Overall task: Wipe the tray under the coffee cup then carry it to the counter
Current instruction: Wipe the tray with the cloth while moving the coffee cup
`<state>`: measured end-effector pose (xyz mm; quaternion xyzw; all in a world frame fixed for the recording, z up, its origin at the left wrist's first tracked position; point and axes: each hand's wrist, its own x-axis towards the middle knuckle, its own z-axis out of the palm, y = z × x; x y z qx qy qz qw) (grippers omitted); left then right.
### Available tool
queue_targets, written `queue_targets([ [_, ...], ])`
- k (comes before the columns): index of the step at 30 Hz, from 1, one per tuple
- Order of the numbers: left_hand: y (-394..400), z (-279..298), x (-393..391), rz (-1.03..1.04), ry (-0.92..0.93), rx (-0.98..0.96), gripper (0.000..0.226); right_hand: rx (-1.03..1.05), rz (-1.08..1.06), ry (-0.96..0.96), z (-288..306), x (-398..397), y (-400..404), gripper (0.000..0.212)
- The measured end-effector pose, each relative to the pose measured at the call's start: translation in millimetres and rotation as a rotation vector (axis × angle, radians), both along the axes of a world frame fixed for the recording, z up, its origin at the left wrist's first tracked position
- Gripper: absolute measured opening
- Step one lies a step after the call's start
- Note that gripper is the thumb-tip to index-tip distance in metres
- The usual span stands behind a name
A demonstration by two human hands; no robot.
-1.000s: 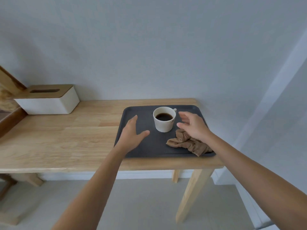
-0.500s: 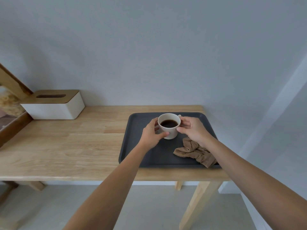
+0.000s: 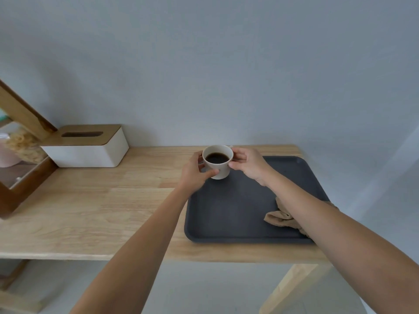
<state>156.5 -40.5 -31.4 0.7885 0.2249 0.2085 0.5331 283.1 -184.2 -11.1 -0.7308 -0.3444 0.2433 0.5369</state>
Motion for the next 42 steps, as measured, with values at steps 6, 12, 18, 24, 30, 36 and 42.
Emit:
queue_targets([
  [6,14,-5,-1,0.012,0.014,-0.007,0.066,-0.022,0.025,0.008,-8,2,18,0.046],
  [12,16,-13,-1,0.016,0.008,-0.026,0.067,-0.019,0.029,0.032,-12,4,20,0.046],
  [18,7,-17,-7,-0.003,0.04,0.086,0.069,-0.074,0.095,0.012,-7,-1,6,0.06],
  [24,-35,-28,-42,0.04,0.376,0.381,0.086,-0.31,0.122,-0.39,2,-1,-75,0.045],
  [30,-93,-41,-78,0.146,0.66,0.613,0.093,-0.342,0.226,-0.552,-17,-18,-185,0.038],
  [36,-93,-38,-77,0.116,0.714,0.662,0.108,-0.388,0.289,-0.776,-52,-15,-191,0.045],
  [42,-92,-36,-75,0.095,0.753,0.67,0.105,-0.384,0.26,-0.851,-66,2,-122,0.041],
])
